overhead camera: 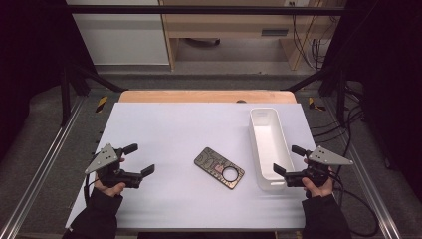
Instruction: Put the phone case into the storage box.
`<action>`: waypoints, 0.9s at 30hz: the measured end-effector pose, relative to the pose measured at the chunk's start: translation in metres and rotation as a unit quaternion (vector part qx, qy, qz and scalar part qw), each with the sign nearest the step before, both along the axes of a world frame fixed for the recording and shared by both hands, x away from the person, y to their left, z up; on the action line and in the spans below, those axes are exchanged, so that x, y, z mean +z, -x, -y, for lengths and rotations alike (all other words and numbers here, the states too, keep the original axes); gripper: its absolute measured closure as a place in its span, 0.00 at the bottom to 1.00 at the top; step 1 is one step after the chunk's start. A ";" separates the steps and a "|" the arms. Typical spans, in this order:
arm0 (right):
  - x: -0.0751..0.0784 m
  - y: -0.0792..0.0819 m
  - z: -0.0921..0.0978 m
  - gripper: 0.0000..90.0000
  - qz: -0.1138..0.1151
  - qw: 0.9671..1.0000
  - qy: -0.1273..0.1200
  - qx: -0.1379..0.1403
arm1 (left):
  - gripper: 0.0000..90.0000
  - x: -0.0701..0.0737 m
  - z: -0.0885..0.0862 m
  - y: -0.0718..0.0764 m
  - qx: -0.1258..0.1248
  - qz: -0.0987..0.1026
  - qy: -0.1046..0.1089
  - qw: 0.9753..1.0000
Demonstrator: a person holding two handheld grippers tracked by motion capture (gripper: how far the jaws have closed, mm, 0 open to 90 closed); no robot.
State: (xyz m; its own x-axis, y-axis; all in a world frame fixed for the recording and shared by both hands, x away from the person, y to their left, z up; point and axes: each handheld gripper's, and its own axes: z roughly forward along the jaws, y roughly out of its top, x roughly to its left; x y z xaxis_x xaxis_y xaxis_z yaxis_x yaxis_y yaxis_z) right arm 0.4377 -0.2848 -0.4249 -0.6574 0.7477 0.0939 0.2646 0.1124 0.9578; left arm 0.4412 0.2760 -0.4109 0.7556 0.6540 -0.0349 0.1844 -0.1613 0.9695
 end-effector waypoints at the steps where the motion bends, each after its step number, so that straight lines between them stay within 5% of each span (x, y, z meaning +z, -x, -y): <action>1: 0.000 0.000 0.000 0.00 0.000 1.000 -0.001 -0.001 | 0.01 0.000 0.001 0.000 0.000 -0.001 0.000 1.000; 27: 0.001 0.000 0.000 0.00 0.002 1.000 0.001 -0.002 | 0.02 0.012 0.025 -0.004 -0.006 -0.015 -0.014 1.000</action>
